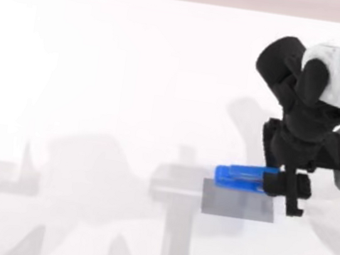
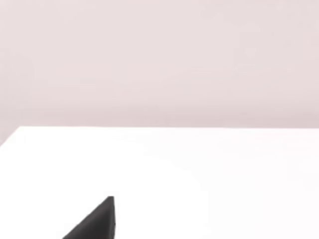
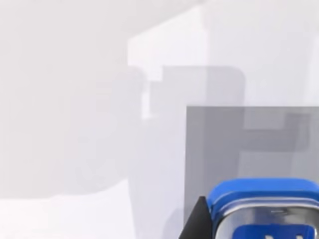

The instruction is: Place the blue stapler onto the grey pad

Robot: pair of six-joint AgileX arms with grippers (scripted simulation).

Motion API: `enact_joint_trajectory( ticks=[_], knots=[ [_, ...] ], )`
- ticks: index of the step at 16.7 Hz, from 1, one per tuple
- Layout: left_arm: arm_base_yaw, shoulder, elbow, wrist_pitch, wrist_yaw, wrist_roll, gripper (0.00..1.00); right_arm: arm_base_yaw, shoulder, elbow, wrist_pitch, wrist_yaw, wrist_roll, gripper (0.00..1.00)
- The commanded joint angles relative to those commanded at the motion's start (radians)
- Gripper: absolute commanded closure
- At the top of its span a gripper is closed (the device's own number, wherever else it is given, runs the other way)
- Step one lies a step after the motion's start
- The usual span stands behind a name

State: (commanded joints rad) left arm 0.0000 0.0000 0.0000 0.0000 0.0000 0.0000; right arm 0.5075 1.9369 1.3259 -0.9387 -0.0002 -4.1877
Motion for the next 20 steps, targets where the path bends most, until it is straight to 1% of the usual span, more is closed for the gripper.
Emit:
enact_joint_trajectory(
  ticks=[3, 8, 20],
  knots=[
    [0.000, 0.000, 0.000, 0.000, 0.000, 0.000, 0.00, 0.022, 0.059, -0.061, 0.102, 0.000, 0.015, 1.00],
    [0.000, 0.000, 0.000, 0.000, 0.000, 0.000, 0.00, 0.026, 0.071, -0.073, 0.118, 0.000, 0.019, 1.00],
    [0.000, 0.000, 0.000, 0.000, 0.000, 0.000, 0.00, 0.026, 0.071, -0.073, 0.118, 0.000, 0.019, 0.10]
  ],
)
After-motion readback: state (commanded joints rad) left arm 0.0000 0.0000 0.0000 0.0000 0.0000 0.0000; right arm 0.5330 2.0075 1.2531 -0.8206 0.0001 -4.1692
